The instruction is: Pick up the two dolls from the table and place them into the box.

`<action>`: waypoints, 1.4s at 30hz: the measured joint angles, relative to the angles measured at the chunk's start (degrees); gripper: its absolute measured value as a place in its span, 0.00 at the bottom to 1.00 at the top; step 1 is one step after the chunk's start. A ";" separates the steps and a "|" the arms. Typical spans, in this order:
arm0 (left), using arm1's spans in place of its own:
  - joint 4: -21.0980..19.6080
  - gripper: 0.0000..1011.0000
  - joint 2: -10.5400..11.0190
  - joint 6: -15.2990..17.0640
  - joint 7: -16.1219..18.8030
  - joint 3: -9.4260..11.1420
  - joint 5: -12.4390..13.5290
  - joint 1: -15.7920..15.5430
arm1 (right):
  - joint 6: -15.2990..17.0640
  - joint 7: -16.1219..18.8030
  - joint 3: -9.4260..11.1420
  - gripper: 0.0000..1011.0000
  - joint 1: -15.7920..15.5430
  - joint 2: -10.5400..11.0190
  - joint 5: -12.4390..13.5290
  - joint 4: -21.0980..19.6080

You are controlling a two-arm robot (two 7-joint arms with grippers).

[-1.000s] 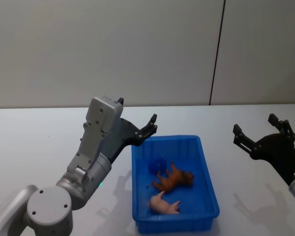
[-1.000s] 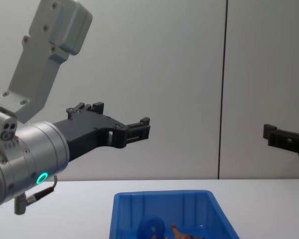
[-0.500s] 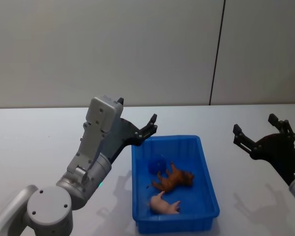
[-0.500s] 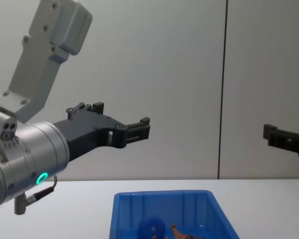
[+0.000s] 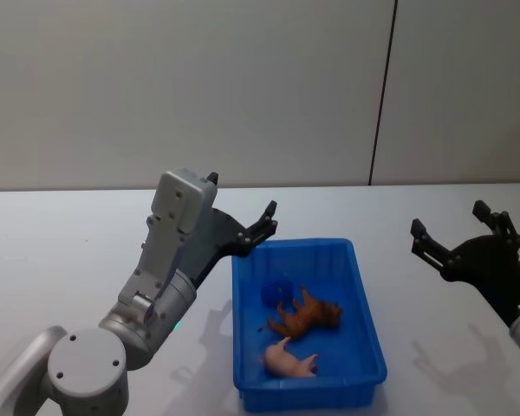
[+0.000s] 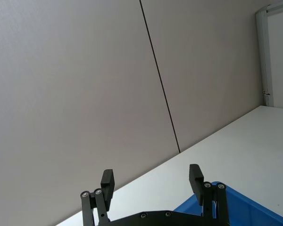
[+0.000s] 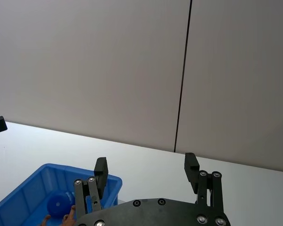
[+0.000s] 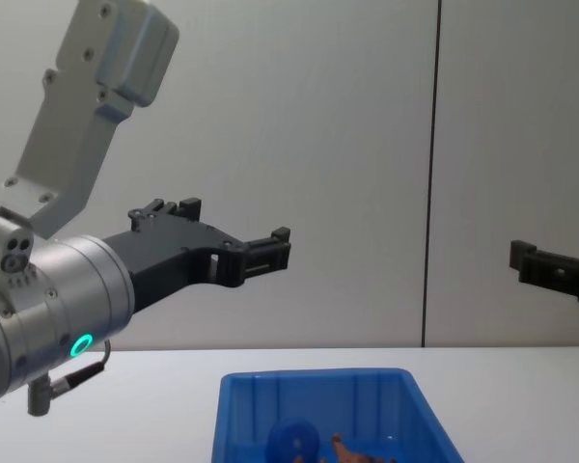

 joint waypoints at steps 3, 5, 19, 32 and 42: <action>0.00 0.99 0.00 0.00 0.00 0.00 0.00 0.00 | 0.00 0.00 0.00 0.99 0.00 0.00 0.00 0.00; 0.00 0.99 0.00 0.00 0.00 0.00 0.00 0.00 | 0.00 0.00 0.00 0.99 0.00 0.00 0.00 0.00; 0.00 0.99 0.00 0.00 0.00 0.00 0.00 0.00 | 0.00 0.00 0.00 0.99 0.00 0.00 0.00 0.00; 0.00 0.99 0.00 0.00 0.00 0.00 0.00 0.00 | 0.00 0.00 0.00 0.99 0.00 0.00 0.00 0.00; 0.00 0.99 0.00 0.00 0.00 0.00 0.00 0.00 | 0.00 0.00 0.00 0.99 0.00 0.00 0.00 0.00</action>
